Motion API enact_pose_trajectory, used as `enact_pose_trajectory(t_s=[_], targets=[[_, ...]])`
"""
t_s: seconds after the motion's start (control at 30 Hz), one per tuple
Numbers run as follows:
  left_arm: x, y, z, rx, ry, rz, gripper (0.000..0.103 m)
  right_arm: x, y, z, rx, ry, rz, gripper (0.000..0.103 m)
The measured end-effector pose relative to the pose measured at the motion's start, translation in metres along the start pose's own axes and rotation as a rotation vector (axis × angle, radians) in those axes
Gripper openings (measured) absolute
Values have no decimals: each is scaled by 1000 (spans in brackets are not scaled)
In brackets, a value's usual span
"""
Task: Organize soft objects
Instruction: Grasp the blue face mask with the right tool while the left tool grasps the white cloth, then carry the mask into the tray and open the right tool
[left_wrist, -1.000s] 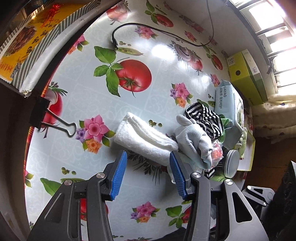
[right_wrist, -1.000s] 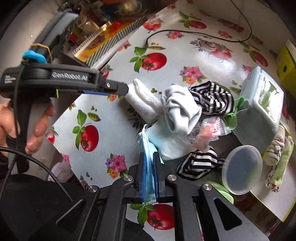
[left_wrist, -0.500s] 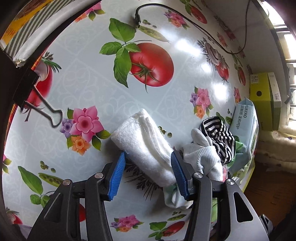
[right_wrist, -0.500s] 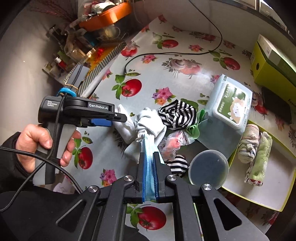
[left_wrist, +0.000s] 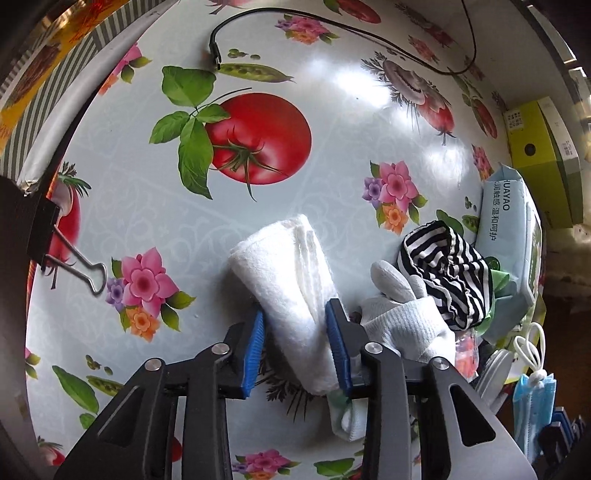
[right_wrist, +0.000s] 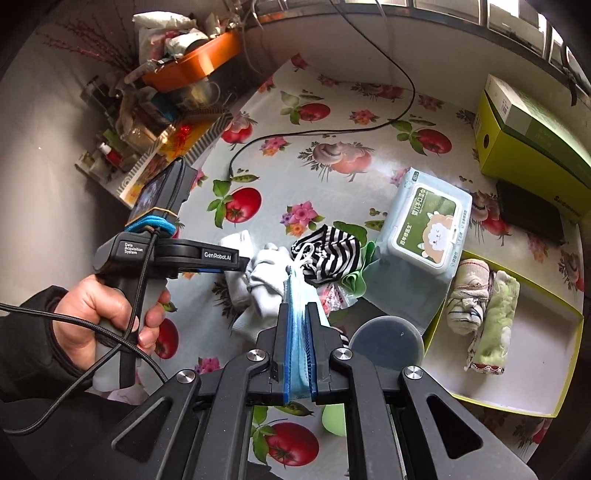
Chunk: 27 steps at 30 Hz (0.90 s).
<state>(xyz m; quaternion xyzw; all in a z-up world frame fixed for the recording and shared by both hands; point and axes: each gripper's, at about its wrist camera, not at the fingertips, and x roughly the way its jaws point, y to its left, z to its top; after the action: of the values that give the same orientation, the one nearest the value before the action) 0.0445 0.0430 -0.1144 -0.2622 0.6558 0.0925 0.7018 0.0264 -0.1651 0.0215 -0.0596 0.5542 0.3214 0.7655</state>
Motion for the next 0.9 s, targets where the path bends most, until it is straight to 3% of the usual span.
enact_pose_trajectory(t_s=[0.1,0.53,0.9], targets=[[-7,-6,0,50,-22,27,20,-4,-3,0,11,-12,-6,7],[-75,-35,-5,242,-229,120,20,-24,-15,3,38,-82,-16,7],[-117,-61,-20,334,-322,120,20,-48,-29,1,72,-148,-34,7]])
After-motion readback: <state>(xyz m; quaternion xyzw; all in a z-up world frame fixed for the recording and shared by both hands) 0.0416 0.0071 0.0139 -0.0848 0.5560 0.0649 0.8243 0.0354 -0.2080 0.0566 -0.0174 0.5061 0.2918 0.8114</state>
